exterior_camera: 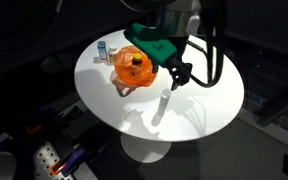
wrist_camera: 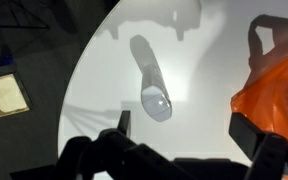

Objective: Pick up the longest white container from the table and put it in the orange plastic bag

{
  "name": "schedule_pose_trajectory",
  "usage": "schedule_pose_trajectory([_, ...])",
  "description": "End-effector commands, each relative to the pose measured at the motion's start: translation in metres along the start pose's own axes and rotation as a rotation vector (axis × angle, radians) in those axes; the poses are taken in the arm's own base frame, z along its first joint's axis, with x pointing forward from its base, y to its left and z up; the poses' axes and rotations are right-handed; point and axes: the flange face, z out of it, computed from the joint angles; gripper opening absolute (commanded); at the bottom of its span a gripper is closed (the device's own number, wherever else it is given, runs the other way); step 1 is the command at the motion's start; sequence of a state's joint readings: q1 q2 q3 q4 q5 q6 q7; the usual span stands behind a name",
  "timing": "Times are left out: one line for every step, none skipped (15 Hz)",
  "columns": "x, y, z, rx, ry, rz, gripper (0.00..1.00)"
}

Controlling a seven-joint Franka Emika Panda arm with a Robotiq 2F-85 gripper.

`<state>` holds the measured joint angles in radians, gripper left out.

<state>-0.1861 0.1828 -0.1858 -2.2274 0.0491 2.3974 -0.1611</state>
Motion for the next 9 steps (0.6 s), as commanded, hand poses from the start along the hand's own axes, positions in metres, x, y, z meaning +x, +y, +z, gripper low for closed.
schedule_pose_trajectory([0.02, 0.013, 0.014, -0.011, -0.049, -0.06, 1.0])
schedule_pose_trajectory([0.023, 0.015, 0.019, -0.015, -0.056, -0.067, 1.0])
schedule_pose_trajectory([0.025, 0.017, 0.024, -0.017, -0.065, -0.078, 1.0])
schedule_pose_trajectory([0.027, 0.018, 0.028, -0.02, -0.075, -0.091, 1.0])
schedule_pose_trajectory([0.029, 0.019, 0.032, -0.021, -0.082, -0.102, 1.0])
schedule_pose_trajectory([0.03, 0.02, 0.036, -0.021, -0.09, -0.114, 1.0])
schedule_pose_trajectory([0.031, 0.02, 0.039, -0.027, -0.096, -0.121, 1.0])
schedule_pose_trajectory([0.032, 0.02, 0.043, -0.032, -0.102, -0.129, 1.0])
schedule_pose_trajectory([0.033, 0.019, 0.046, -0.037, -0.108, -0.134, 1.0])
